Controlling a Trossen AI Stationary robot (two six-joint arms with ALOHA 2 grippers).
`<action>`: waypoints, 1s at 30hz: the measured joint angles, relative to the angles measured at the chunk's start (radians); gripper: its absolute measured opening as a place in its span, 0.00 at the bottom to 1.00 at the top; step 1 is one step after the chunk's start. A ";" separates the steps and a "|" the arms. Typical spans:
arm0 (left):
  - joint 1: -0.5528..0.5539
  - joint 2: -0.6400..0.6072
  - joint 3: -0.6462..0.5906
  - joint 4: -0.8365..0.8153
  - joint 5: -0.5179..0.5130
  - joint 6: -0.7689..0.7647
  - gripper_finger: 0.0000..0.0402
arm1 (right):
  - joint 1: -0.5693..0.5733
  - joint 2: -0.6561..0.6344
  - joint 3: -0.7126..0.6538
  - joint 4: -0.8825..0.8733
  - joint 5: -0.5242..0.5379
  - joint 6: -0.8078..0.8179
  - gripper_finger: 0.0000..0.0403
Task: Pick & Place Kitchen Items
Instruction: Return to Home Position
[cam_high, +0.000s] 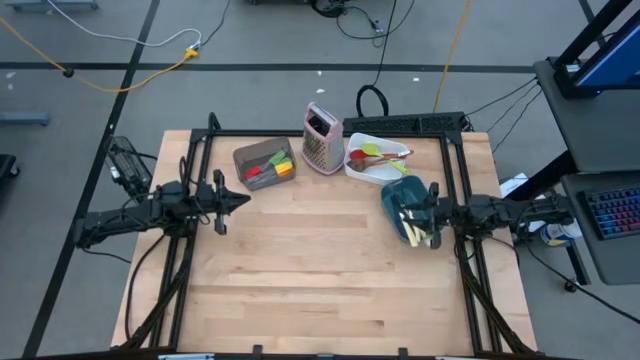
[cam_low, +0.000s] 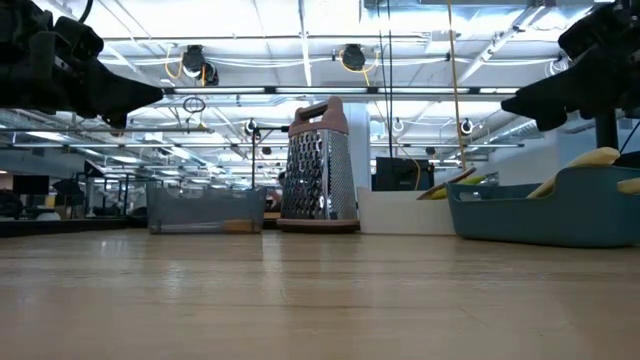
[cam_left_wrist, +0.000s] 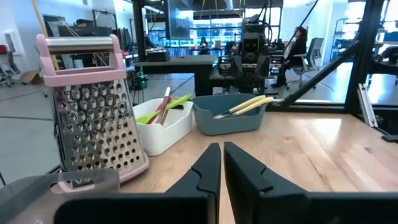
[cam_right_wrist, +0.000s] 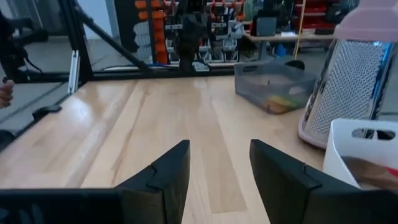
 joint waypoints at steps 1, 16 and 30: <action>0.000 0.000 0.000 0.000 0.000 0.000 0.06 | 0.000 0.000 0.000 0.000 0.000 -0.015 0.40; 0.000 0.000 0.000 0.024 -0.007 0.019 0.06 | 0.000 0.001 -0.104 0.218 -0.160 -0.035 0.40; 0.000 0.000 0.000 0.024 -0.014 0.019 0.06 | 0.000 0.009 -0.131 0.219 -0.156 0.000 0.40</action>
